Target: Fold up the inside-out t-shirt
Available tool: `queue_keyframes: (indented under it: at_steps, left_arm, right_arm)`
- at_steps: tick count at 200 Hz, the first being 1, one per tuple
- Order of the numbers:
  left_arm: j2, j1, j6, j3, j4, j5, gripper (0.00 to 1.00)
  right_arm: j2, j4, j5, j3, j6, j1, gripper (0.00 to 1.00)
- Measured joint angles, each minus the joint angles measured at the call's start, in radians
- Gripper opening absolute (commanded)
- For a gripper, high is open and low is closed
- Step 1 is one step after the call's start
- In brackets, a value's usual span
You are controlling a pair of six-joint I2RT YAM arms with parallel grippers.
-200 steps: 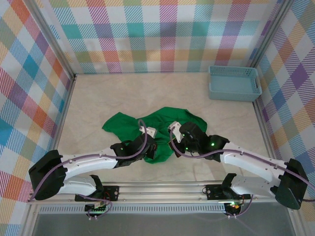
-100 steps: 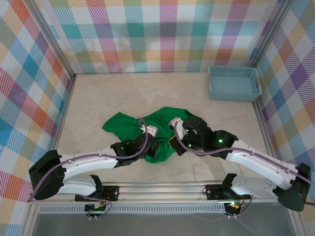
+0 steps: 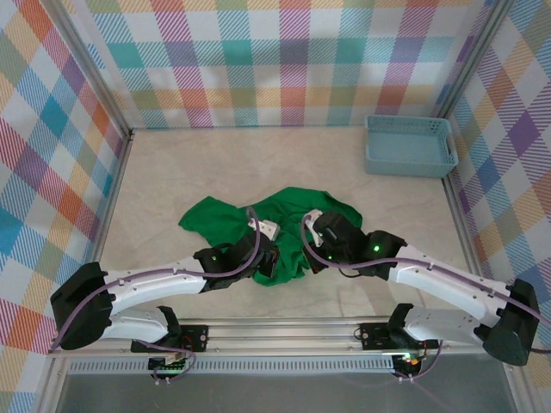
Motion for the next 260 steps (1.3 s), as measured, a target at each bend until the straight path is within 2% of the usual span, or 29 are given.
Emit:
queue_keyframes:
  at_steps: [22,45,56,82,128,146,168,207,260]
  left_arm:
    - [-0.001,0.0,0.006,-0.002,-0.008,0.007,0.0]
    - [0.0,0.0,0.01,-0.002,-0.007,0.016,0.0]
    - [0.002,-0.001,0.01,-0.001,-0.008,0.019,0.0]
    - [0.017,-0.001,0.006,0.0,-0.008,0.023,0.0]
    - [0.027,0.0,-0.001,0.0,-0.009,0.011,0.0]
    - [0.03,0.0,-0.001,0.0,-0.008,0.011,0.0]
    - [0.045,0.0,-0.001,0.0,-0.008,0.015,0.0]
    - [0.061,0.0,-0.001,0.001,-0.008,0.014,0.0]
    - [0.063,0.001,-0.001,0.0,-0.008,0.014,0.02]
  right_arm:
    - [-0.033,-0.06,0.026,0.051,-0.013,-0.052,0.01]
    - [-0.023,-0.089,0.031,0.065,-0.002,-0.152,0.4]
    - [0.013,-0.106,0.038,0.065,0.001,-0.182,0.48]
    - [0.07,-0.121,0.006,0.059,0.008,-0.185,0.49]
    - [-0.023,-0.071,-0.107,-0.05,-0.001,-0.133,0.58]
    - [-0.016,-0.033,-0.133,-0.105,0.003,-0.102,0.57]
    - [0.032,0.038,-0.151,-0.166,0.016,-0.066,0.51]
    - [0.146,0.191,-0.127,-0.198,0.018,-0.028,0.51]
    - [0.243,0.336,-0.014,-0.209,-0.015,-0.025,0.49]
